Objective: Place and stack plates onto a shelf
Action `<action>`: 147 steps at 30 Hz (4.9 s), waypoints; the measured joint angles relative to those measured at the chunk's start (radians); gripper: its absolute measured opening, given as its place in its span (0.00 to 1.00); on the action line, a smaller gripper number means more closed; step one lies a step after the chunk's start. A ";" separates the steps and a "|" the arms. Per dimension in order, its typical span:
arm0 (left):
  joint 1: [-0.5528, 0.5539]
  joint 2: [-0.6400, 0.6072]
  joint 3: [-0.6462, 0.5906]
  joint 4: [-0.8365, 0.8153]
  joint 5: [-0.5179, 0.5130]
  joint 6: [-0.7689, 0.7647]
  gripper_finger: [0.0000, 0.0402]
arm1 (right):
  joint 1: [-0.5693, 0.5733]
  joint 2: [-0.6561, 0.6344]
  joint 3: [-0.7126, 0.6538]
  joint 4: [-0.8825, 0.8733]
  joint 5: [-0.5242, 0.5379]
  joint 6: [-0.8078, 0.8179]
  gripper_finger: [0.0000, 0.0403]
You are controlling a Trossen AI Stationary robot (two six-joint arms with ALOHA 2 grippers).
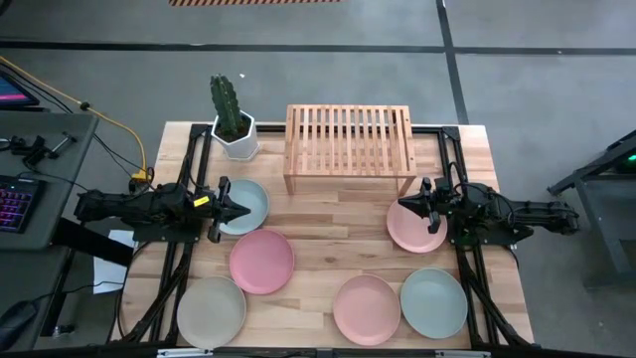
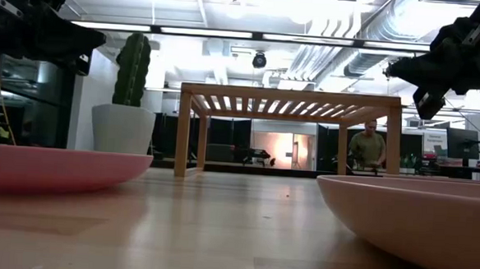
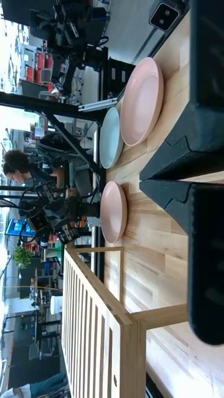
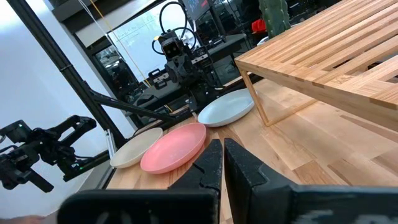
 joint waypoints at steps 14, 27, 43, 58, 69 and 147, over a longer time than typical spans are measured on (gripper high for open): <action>0.000 0.000 0.000 0.000 0.000 0.000 0.00 | 0.000 0.000 0.000 0.000 0.000 0.000 0.00; 0.000 0.000 0.000 0.000 0.000 0.000 0.00 | 0.000 0.000 0.000 0.000 0.000 0.000 0.00; 0.000 0.000 0.000 0.000 0.000 0.000 0.00 | 0.000 0.000 0.000 0.000 0.000 0.000 0.00; 0.000 0.000 0.000 0.000 0.000 0.000 0.00 | 0.000 0.000 0.000 0.053 0.108 0.076 0.00; 0.000 0.000 0.000 0.000 0.000 0.000 0.00 | 0.073 0.196 0.055 0.612 0.078 0.134 0.00; 0.000 0.000 0.000 0.000 0.000 0.000 0.00 | 0.753 1.737 0.957 -0.583 0.141 0.947 0.22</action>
